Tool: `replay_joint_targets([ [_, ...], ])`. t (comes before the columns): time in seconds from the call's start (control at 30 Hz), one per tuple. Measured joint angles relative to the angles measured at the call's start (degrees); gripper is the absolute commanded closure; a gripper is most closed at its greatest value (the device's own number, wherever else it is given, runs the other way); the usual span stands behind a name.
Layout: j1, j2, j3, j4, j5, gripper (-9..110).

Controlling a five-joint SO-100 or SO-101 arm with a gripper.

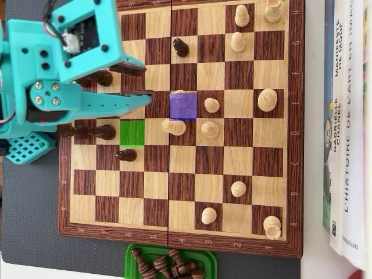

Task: Play chess

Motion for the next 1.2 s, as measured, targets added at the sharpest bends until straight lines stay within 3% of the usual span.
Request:
replay_joint_targets([
  [0.6, -0.1, -33.4, -30.4, 23.6, 0.3, 88],
  [1.2, -0.9, -44.0, -37.5, 24.7, 0.3, 88],
])
